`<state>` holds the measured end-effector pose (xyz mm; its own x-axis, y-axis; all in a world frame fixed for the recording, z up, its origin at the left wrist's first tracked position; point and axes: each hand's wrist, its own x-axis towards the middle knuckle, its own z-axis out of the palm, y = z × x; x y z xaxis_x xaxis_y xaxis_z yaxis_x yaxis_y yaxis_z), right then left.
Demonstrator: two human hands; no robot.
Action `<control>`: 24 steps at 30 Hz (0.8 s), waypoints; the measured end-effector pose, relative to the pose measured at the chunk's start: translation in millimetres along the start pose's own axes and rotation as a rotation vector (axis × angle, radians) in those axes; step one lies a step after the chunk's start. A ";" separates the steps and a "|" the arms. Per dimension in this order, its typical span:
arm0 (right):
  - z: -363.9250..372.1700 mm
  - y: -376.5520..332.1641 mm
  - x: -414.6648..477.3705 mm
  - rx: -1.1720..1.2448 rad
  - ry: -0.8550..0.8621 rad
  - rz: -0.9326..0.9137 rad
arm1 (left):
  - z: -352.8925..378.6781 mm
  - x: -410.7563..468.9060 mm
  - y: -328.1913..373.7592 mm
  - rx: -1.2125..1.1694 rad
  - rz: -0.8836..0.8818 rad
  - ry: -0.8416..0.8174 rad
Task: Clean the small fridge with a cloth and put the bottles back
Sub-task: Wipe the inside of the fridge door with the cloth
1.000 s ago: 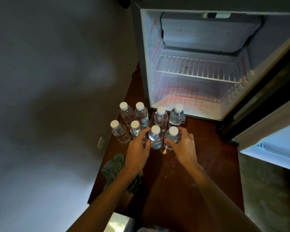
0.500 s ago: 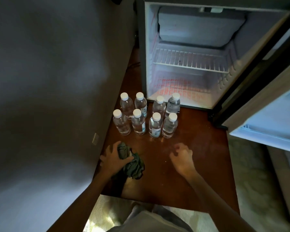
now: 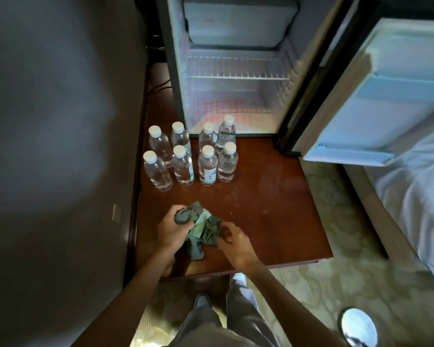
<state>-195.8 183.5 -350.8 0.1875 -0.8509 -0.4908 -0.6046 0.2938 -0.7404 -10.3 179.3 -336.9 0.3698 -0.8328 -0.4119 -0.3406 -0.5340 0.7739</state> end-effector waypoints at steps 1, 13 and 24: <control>-2.9 -0.4 -2.5 0.042 0.030 0.003 | 6.6 -6.5 8.0 -0.030 0.019 -0.023; -155.7 -0.5 -59.7 0.439 0.607 -0.172 | 88.8 -71.6 153.0 -0.289 0.305 -0.305; -301.5 13.4 -112.1 0.560 1.036 -0.416 | 178.1 -138.6 291.3 -0.623 0.344 -0.552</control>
<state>-458.4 151.6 -167.2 -0.5658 -0.7914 0.2314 -0.1855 -0.1513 -0.9709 -314.8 113.2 -140.1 -0.1886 -0.9693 -0.1578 0.2345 -0.2004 0.9512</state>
